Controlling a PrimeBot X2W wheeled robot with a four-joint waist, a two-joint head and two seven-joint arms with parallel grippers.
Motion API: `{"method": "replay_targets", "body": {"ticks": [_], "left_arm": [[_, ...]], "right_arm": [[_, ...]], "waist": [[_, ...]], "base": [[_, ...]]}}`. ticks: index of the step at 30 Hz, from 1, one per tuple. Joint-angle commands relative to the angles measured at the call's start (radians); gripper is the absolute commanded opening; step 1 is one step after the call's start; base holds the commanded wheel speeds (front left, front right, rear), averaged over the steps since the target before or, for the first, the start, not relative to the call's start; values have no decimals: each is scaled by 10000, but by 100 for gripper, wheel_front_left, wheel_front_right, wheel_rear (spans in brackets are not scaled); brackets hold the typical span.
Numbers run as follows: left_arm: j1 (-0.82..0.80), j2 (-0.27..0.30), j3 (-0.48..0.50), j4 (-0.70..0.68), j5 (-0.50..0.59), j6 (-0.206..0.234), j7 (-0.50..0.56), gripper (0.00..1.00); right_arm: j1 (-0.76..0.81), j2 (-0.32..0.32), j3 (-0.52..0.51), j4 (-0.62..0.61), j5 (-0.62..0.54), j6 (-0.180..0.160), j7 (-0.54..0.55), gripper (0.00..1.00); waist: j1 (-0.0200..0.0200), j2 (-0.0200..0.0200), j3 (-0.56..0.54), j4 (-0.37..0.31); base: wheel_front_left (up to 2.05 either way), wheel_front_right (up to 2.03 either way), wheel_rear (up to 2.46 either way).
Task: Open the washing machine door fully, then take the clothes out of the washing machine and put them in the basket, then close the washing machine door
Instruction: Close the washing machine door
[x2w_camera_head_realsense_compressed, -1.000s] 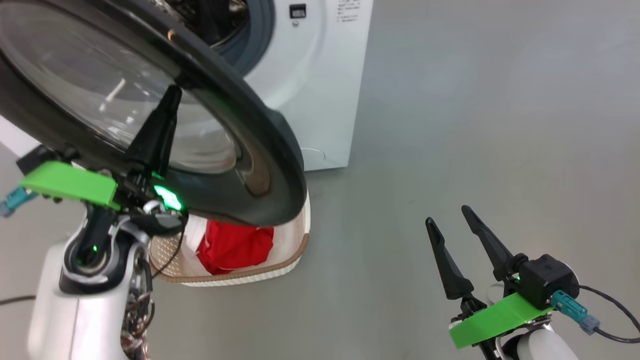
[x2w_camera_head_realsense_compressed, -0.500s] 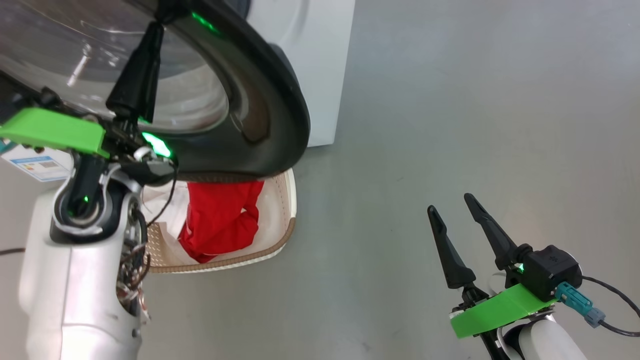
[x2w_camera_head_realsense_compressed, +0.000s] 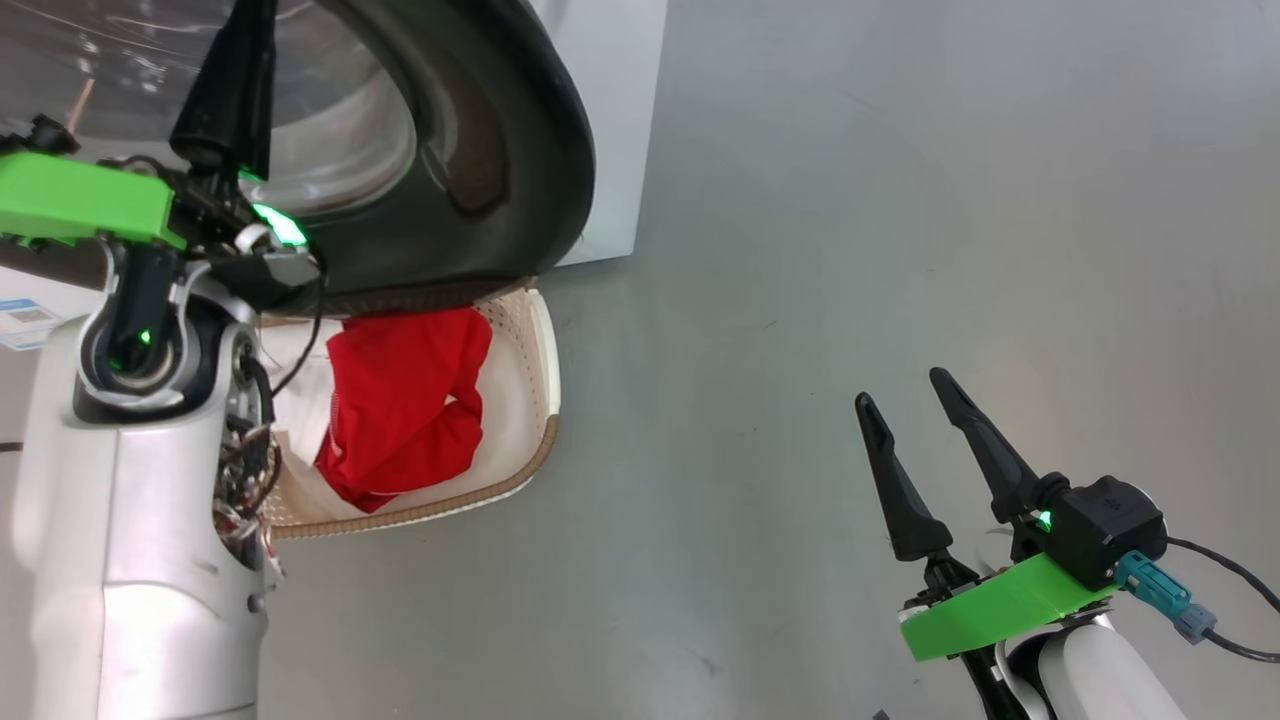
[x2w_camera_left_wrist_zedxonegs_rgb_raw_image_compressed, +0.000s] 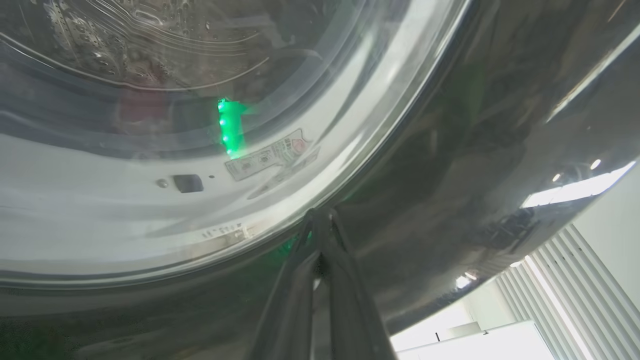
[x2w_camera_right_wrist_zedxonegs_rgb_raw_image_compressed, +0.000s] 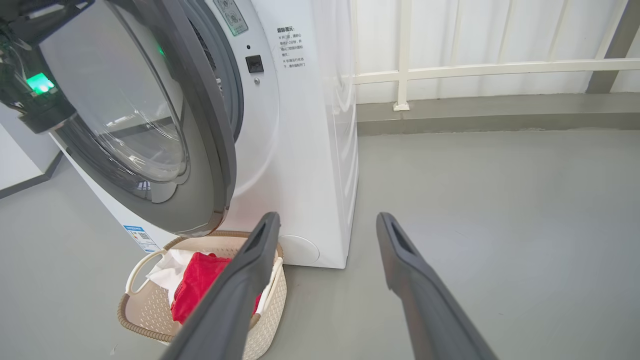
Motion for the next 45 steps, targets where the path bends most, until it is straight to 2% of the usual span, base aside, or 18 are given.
{"method": "replay_targets", "body": {"ticks": [1,18,31,33,34,35,39,45], "left_arm": [[-372,318,219,-122,126,-206,-73,0],[-1031,442,446,492,229,-392,-161,0],[66,366,207,-83,350,-403,131,0],[424,398,148,-220,495,-403,104,38],[623,428,104,-299,603,-403,74,85],[825,439,80,-397,690,-403,27,100],[1682,456,40,-981,1047,-403,-283,100],[3062,695,-315,-1905,2197,-403,-861,100]], "right_arm": [[-187,-16,226,-278,23,48,-91,100],[-227,-16,217,-272,2,48,-91,100],[-166,-16,251,-126,119,48,-91,100],[-150,-16,262,-79,132,48,-91,100],[-140,-16,268,-61,135,48,-91,100],[-130,-16,270,-43,131,48,-91,100],[-78,-16,259,44,95,48,-91,100],[62,-16,267,167,51,48,-91,100]], "waist": [[-1,-1,50,-86],[-1,-1,195,-285],[-1,-1,-298,50],[-1,-1,-447,136],[-1,-1,-530,179],[-1,-1,-621,226],[-1,-1,-994,412],[-1,-1,-1513,677]], "base": [[0,0,0],[0,0,0],[0,0,0],[0,0,0],[0,0,0],[0,0,0],[0,0,0],[0,0,0]]}}
